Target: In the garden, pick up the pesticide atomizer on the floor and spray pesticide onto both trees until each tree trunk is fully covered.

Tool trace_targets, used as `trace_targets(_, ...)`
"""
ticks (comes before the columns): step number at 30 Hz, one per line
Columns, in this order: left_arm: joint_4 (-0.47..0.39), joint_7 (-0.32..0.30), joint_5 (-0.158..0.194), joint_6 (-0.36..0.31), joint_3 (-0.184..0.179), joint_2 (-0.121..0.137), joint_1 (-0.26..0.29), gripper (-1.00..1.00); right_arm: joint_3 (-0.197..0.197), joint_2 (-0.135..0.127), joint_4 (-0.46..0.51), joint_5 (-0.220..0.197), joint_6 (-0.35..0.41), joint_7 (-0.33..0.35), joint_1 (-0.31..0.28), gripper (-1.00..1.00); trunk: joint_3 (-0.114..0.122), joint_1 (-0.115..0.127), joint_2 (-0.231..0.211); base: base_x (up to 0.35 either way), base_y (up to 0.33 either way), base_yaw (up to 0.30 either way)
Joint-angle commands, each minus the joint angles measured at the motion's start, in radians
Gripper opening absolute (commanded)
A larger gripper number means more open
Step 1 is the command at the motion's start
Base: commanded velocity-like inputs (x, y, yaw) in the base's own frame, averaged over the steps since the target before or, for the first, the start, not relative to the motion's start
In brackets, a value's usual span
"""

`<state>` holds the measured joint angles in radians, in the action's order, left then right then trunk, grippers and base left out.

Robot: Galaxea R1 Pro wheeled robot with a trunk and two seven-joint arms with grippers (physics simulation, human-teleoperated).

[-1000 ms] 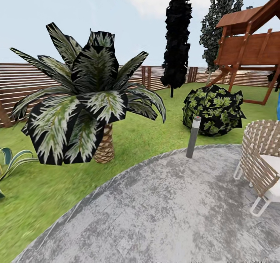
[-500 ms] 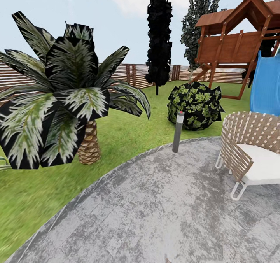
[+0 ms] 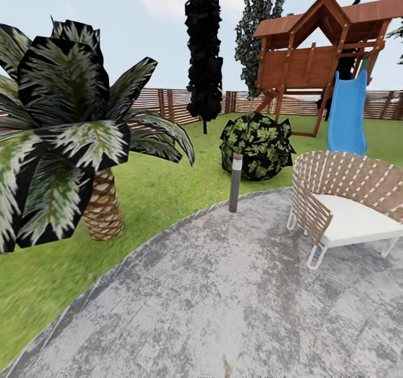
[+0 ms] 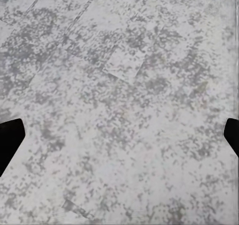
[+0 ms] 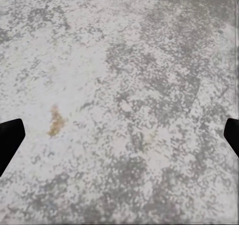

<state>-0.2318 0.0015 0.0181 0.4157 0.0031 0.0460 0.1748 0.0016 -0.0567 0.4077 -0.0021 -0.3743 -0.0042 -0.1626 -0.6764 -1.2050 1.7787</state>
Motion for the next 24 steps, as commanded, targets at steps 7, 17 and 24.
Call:
trace_targets(7, 0.0, 0.0, 0.0, 0.0, 0.0, 0.0, 0.0, 1.0, 0.0, 0.0, 0.0, 0.0, 0.0, 0.0, 0.0, 1.0, -0.027, -0.027, 0.049, 0.0, 0.0, -0.257)
trace_targets(17, 0.0, 0.0, -0.001, 0.0, 0.0, 0.0, 0.0, 1.0, 0.0, 0.0, 0.0, 0.0, 0.0, 0.0, 0.0, 1.0, -0.065, -0.065, 0.119, 0.0, 0.0, -0.257)
trace_targets(24, 0.0, 0.0, -0.001, 0.0, 0.0, 0.0, 0.0, 1.0, 0.0, 0.0, 0.0, 0.0, 0.0, 0.0, 0.0, 1.0, -0.091, -0.092, 0.168, 0.0, 0.0, -0.257)
